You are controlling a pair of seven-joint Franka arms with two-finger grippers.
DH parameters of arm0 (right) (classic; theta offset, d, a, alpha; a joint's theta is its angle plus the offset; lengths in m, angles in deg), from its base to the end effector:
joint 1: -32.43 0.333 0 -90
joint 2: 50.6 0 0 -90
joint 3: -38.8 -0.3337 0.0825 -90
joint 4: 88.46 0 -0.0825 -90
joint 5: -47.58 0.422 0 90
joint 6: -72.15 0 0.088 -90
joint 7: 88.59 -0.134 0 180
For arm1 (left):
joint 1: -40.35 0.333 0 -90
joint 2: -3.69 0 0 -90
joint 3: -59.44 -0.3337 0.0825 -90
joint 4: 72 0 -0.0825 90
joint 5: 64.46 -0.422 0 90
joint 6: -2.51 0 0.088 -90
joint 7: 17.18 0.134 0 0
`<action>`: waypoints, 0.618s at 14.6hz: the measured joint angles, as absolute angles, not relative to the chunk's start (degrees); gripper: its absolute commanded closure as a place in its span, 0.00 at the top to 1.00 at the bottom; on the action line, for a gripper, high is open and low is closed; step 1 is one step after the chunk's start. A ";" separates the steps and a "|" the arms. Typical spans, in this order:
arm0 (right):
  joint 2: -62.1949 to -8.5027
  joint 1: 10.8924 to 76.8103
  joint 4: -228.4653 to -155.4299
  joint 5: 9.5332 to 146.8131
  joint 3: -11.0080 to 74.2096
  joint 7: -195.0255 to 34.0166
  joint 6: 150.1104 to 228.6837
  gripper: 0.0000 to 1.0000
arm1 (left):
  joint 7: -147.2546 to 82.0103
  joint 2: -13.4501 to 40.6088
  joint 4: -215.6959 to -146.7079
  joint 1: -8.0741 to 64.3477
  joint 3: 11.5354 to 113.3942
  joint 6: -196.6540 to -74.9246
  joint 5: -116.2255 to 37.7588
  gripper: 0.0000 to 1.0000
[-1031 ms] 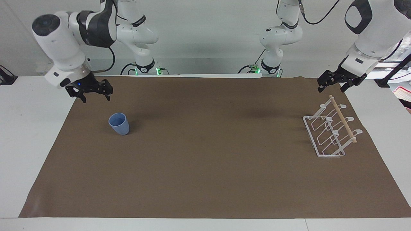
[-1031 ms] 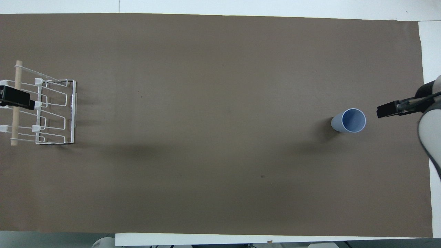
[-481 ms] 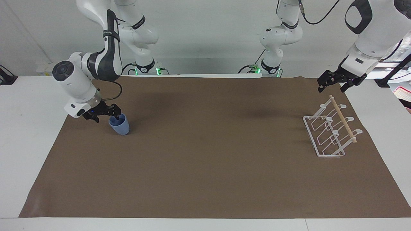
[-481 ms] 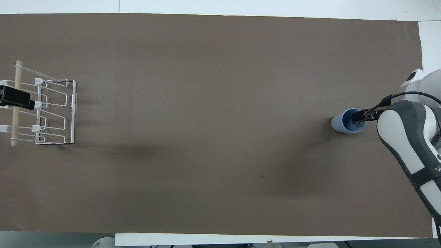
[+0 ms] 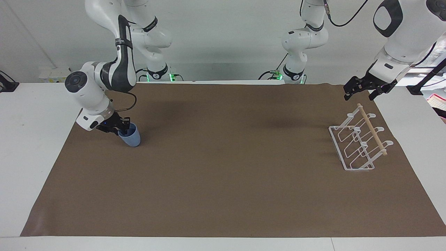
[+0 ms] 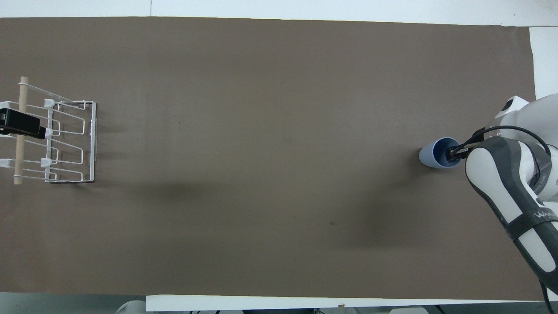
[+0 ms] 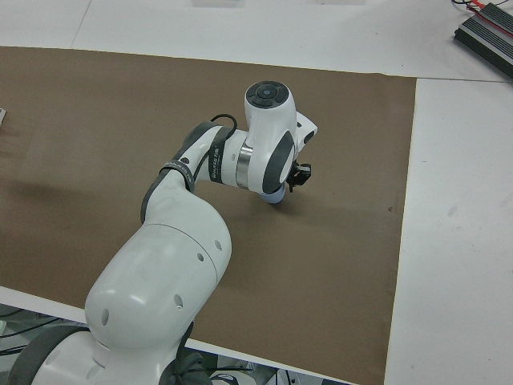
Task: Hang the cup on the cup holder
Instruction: 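Reach the right gripper down to the blue cup and grasp its rim, then lift the cup with the right gripper while the left gripper approaches it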
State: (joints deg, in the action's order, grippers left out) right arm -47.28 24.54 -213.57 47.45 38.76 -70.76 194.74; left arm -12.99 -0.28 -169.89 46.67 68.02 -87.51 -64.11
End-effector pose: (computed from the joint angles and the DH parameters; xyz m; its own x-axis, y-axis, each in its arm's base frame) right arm 0.5522 -0.0763 0.3214 0.9797 0.1752 -0.0974 0.1731 -0.9845 -0.0295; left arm 0.5642 -0.0255 0.5849 0.9914 -0.1112 -0.0689 -0.1114 -0.9938 0.0008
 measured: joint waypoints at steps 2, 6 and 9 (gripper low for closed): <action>-47.18 24.58 -213.28 47.45 38.67 -67.61 194.75 0.00 | -14.78 -0.28 -169.89 46.51 68.28 -87.26 -64.09 1.00; -47.01 24.92 -206.50 55.89 37.59 -61.55 184.66 0.00 | -30.87 -0.29 -170.03 41.82 68.89 -88.15 -64.06 1.00; -47.47 28.63 -201.64 76.83 36.05 -60.86 176.68 0.00 | -49.64 -0.32 -171.82 37.92 69.35 -93.60 -61.73 1.00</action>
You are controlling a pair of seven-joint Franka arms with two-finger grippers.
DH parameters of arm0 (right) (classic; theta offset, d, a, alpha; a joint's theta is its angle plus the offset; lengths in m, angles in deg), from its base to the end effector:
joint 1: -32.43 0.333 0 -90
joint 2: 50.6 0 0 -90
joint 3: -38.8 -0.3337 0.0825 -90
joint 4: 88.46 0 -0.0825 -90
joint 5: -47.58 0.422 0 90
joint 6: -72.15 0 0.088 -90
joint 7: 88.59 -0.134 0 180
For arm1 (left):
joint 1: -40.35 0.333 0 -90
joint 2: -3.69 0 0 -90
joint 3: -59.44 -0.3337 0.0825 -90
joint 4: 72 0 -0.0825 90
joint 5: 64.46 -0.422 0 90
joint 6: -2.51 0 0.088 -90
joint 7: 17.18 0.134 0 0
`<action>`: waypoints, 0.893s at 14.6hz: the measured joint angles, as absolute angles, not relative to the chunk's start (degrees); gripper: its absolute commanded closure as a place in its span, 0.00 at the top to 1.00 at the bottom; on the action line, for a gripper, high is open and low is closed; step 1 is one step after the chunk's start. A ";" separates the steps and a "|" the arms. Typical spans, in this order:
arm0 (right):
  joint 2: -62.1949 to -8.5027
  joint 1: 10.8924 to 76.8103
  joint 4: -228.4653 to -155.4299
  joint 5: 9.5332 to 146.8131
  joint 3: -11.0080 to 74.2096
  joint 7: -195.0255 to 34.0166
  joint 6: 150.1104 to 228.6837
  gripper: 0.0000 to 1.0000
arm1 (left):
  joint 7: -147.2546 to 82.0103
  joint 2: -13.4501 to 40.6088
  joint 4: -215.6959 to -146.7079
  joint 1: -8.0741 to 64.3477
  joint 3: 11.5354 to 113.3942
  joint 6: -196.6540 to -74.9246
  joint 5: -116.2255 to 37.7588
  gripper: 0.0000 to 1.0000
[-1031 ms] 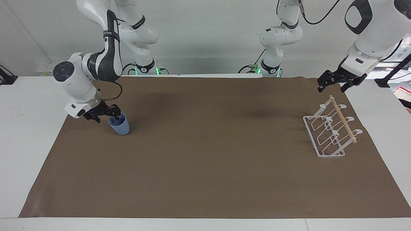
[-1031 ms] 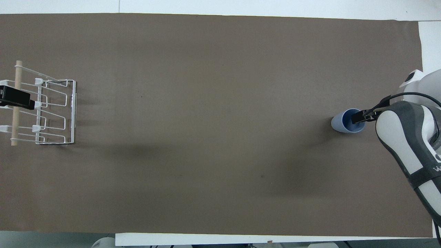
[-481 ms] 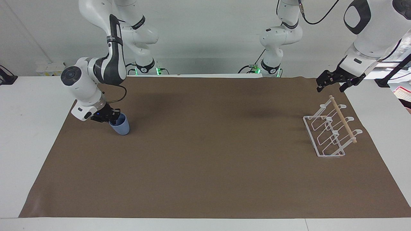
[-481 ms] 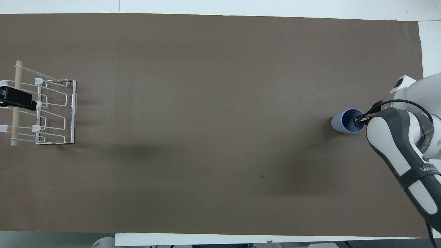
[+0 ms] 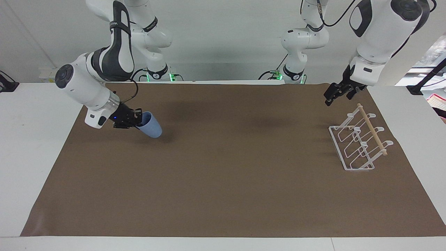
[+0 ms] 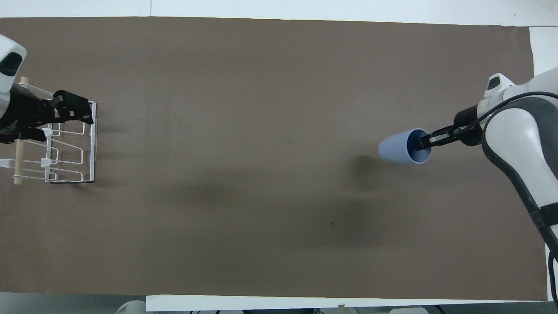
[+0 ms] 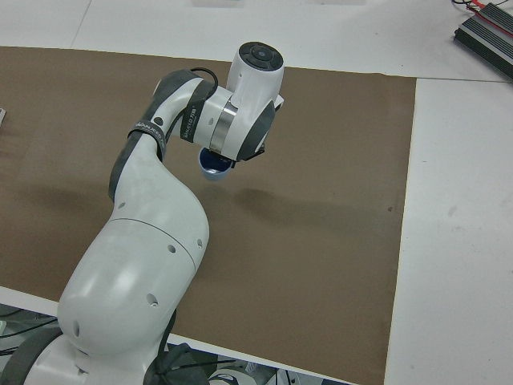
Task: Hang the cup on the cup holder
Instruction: 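Lift the cup with the right gripper while the left gripper approaches it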
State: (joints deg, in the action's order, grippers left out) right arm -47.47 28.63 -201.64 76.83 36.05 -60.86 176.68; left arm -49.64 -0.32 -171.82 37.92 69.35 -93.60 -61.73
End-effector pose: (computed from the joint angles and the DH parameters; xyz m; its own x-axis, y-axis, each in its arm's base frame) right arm 0.5812 0.0417 0.4119 0.9600 0.2799 -0.0014 0.2420 -0.8326 -0.4982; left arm 0.5610 -0.1315 0.5769 0.9371 0.3487 -0.0155 0.3491 -0.9365 0.0321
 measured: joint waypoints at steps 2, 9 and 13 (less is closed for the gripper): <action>-47.96 32.48 -201.27 88.90 35.66 -60.89 174.26 0.02 | -60.24 -0.32 -172.39 37.50 69.40 -95.84 -58.64 1.00; -48.05 50.81 -201.32 111.16 35.38 -77.51 179.76 0.02 | -94.39 -0.44 -172.68 33.88 69.49 -98.80 -42.15 0.98; -48.05 57.33 -201.34 118.43 35.37 -85.17 183.96 0.02 | -106.64 -1.30 -175.91 32.23 69.55 -98.83 -33.11 0.98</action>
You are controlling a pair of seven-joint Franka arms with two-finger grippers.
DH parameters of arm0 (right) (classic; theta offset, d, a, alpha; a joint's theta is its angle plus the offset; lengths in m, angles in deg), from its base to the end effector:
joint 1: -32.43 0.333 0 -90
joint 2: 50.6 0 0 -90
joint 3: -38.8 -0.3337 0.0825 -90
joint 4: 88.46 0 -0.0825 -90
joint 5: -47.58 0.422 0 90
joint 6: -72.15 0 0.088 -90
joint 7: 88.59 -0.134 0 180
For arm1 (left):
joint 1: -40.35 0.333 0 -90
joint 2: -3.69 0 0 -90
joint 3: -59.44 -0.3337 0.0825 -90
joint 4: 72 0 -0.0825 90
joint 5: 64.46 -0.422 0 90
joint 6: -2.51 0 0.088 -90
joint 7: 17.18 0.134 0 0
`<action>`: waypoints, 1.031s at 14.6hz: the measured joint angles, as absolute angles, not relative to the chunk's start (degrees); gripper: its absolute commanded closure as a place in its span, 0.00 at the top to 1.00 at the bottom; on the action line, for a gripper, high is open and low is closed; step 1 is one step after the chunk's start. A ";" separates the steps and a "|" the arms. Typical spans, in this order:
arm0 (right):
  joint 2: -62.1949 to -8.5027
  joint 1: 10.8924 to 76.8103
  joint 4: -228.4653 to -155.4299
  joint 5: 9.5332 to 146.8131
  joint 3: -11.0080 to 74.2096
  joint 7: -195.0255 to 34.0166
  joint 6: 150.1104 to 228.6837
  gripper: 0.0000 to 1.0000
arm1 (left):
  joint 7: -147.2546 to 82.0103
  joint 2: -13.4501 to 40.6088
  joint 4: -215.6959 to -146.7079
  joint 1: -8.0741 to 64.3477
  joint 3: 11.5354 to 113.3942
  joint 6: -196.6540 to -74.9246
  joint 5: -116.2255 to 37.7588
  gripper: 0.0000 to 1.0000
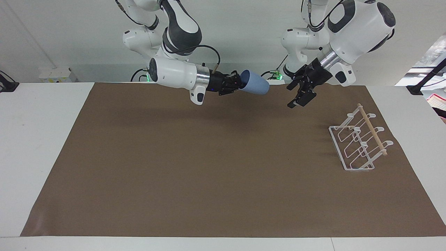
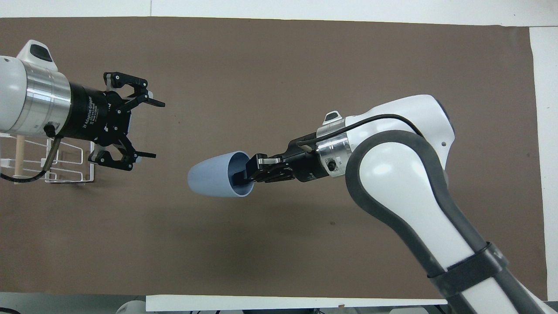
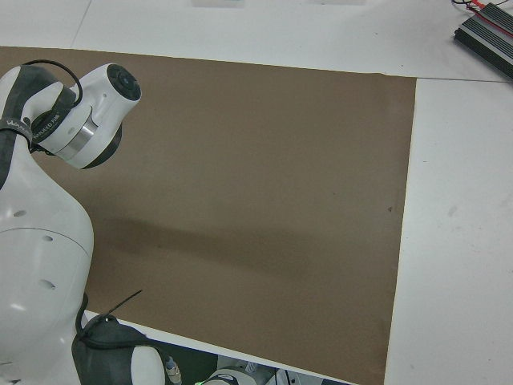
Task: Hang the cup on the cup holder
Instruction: 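Lift the cup with the right gripper while the left gripper approaches it, then grasp the cup base with the left gripper while the right gripper holds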
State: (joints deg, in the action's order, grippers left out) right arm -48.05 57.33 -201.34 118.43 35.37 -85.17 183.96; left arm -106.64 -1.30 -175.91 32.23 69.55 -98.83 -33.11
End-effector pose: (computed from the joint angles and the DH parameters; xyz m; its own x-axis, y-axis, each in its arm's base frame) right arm 0.5045 0.3699 0.4726 0.9607 0.1428 -0.2380 -0.1454 -0.4715 -0.8698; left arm 0.5307 -0.2408 0.5733 0.2010 0.8420 -0.5006 0.9750 -0.2215 0.0188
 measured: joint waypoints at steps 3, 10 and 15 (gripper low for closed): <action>-48.07 58.29 -201.53 121.01 35.40 -88.39 183.93 0.02 | -112.68 -1.49 -179.32 30.29 69.55 -98.64 -30.30 0.98; -48.24 58.26 -202.39 123.50 35.76 -89.74 183.66 0.01 | -118.34 -1.64 -176.20 29.73 69.54 -87.55 -29.15 0.98; -48.26 58.25 -202.38 123.89 35.86 -89.89 183.76 0.01 | -122.41 -1.63 -176.87 26.01 69.69 -90.59 -29.14 0.04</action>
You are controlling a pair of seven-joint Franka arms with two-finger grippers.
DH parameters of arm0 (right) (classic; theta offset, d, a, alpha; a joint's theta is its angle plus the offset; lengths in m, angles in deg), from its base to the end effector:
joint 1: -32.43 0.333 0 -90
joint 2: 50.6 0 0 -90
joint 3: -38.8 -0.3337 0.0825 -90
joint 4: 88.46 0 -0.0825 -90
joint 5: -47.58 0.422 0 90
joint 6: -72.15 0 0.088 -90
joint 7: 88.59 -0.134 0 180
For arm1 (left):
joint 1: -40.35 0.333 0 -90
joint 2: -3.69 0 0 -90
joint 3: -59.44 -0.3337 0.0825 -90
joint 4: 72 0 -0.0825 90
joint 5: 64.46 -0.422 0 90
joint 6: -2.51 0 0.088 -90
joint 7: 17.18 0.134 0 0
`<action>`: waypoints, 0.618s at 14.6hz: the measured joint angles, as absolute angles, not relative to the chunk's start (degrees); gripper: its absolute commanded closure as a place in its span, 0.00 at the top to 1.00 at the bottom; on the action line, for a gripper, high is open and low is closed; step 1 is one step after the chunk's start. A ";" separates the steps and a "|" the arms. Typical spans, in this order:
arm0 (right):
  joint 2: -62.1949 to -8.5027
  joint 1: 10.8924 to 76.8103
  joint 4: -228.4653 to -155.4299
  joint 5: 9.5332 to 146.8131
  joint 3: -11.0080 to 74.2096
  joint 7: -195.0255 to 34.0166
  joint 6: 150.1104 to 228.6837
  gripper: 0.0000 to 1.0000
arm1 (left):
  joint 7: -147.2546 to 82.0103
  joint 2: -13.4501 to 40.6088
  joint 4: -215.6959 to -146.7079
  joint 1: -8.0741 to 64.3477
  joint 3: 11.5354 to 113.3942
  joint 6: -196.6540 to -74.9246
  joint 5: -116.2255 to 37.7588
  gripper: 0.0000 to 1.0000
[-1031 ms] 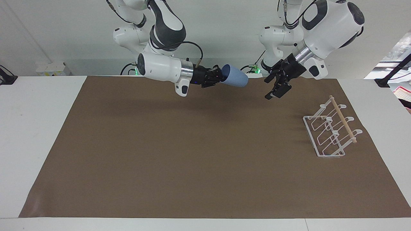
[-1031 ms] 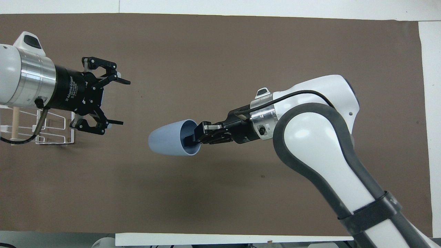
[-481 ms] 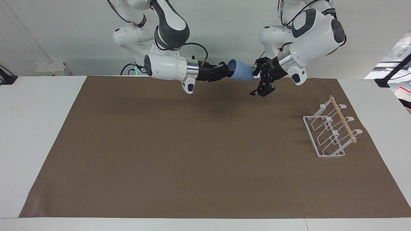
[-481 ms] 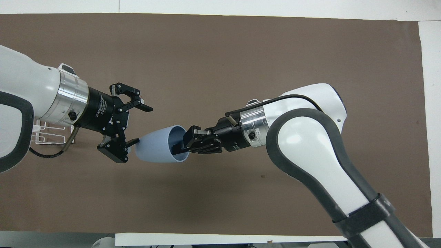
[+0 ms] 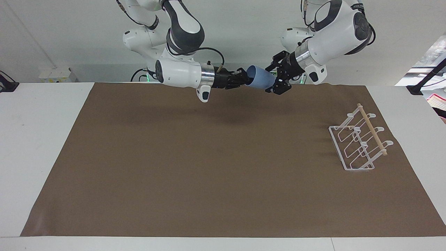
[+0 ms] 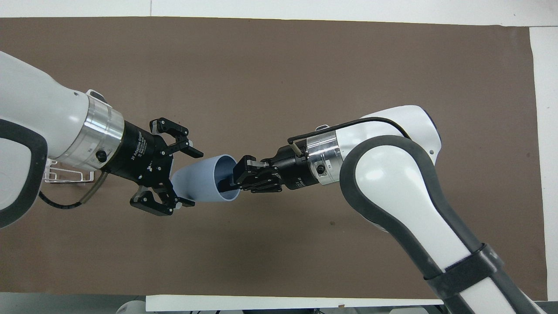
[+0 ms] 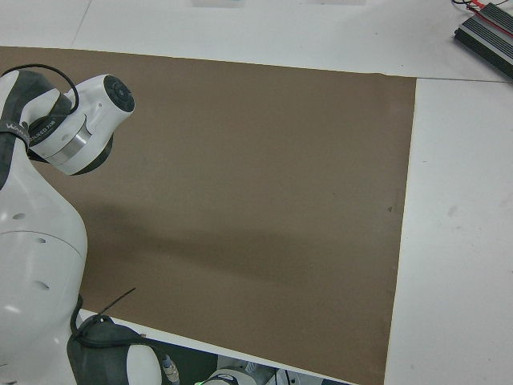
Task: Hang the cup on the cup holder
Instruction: 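Grasp the cup base with the left gripper while the right gripper holds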
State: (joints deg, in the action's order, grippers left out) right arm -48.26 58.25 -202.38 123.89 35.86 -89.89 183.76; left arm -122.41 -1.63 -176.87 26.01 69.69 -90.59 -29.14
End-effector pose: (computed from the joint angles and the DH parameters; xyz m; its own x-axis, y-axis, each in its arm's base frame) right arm 0.4997 0.3760 0.4730 0.9303 0.0972 -0.3536 -0.2850 -0.4150 -0.8640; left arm 0.4747 -0.3030 0.5626 0.0052 0.8634 -0.5046 0.9508 -0.1606 -0.2649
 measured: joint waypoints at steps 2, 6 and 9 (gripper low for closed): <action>-48.25 58.20 -202.42 123.88 36.11 -89.90 184.60 0.01 | -122.55 -1.84 -178.31 24.53 69.81 -93.21 -29.40 0.00; -48.26 58.20 -202.49 123.89 36.30 -90.00 184.67 0.43 | -123.22 -2.26 -178.65 24.15 69.81 -94.22 -29.91 0.00; -48.29 58.12 -201.97 123.79 36.32 -92.74 185.02 0.99 | -126.73 -2.26 -177.15 24.41 69.73 -93.67 -35.21 0.00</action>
State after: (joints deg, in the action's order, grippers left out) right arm -48.29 58.12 -201.97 123.79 36.32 -92.74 185.02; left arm -126.73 -2.26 -177.15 24.41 69.73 -93.67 -35.21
